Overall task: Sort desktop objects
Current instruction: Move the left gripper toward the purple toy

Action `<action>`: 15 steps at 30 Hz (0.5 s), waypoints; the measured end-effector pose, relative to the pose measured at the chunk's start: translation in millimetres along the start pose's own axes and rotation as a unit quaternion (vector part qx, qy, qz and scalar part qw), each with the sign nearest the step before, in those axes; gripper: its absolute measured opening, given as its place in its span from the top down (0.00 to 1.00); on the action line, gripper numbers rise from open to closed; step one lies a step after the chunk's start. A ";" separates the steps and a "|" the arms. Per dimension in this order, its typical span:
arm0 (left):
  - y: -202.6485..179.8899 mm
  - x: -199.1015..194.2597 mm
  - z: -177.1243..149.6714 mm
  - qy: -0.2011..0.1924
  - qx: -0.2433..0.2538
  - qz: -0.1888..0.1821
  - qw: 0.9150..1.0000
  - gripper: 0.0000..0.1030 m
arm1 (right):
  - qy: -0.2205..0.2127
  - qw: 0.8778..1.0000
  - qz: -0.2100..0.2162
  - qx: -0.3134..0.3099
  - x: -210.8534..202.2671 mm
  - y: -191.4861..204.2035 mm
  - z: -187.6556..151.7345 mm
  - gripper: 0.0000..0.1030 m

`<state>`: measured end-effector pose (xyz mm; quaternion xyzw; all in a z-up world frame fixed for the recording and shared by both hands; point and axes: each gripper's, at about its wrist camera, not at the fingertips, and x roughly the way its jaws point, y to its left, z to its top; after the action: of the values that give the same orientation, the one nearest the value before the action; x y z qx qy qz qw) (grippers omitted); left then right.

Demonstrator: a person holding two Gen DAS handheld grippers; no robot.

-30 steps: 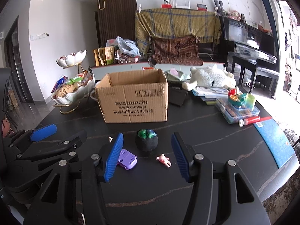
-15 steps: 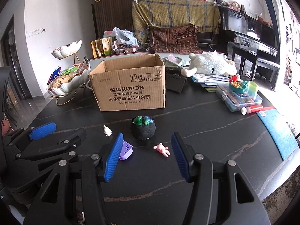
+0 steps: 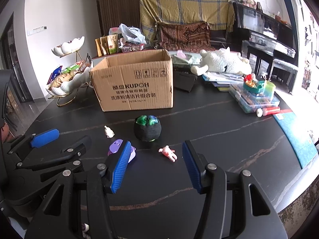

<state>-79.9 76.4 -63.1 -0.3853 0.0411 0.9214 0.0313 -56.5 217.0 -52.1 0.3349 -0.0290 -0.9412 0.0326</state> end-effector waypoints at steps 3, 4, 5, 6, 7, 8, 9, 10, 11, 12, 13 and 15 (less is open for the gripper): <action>-1.7 6.7 -1.5 0.007 0.003 0.002 1.000 0.36 | 0.010 1.000 0.000 0.002 7.9 -1.9 -4.1 0.50; -2.3 9.3 -2.0 0.009 0.004 0.003 1.000 0.36 | 0.012 1.000 0.000 0.002 9.9 -2.2 -5.1 0.50; -2.9 11.1 -2.3 0.010 0.005 0.004 1.000 0.36 | 0.016 1.000 -0.001 0.001 13.1 -2.9 -6.0 0.50; -3.2 13.4 -2.6 0.011 0.005 0.005 1.000 0.36 | 0.019 1.000 -0.001 0.001 15.9 -3.3 -6.5 0.50; -3.0 16.2 -2.9 0.014 0.005 0.003 1.000 0.36 | 0.021 1.000 -0.001 0.001 18.1 -3.6 -7.1 0.50; -2.7 19.1 -3.2 0.017 0.004 0.001 1.000 0.36 | 0.024 1.000 -0.002 0.001 20.4 -3.9 -7.8 0.50; -2.5 21.9 -3.5 0.019 0.003 -0.001 1.000 0.36 | 0.026 1.000 -0.001 0.001 22.4 -4.1 -8.2 0.50; -1.6 24.7 -4.2 0.023 0.001 -0.005 1.000 0.36 | 0.027 1.000 -0.001 0.001 24.5 -4.4 -8.7 0.50; -1.2 27.8 -4.6 0.027 -0.001 -0.008 1.000 0.36 | 0.029 1.000 0.000 0.002 26.5 -4.8 -9.2 0.50; -0.8 30.9 -5.0 0.032 -0.002 -0.012 0.999 0.36 | 0.031 1.000 0.001 0.002 28.5 -5.2 -9.6 0.50; -0.8 34.1 -5.4 0.037 -0.003 -0.015 0.999 0.36 | 0.034 0.999 0.001 0.002 30.6 -5.3 -10.0 0.50; -2.2 39.0 -6.5 0.043 -0.002 -0.017 0.999 0.36 | 0.038 0.999 -0.001 0.000 35.1 -6.1 -11.4 0.50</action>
<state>-102.4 79.0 -95.4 -0.4248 0.0345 0.9036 0.0442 -76.6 219.8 -83.4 0.3703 -0.0276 -0.9280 0.0322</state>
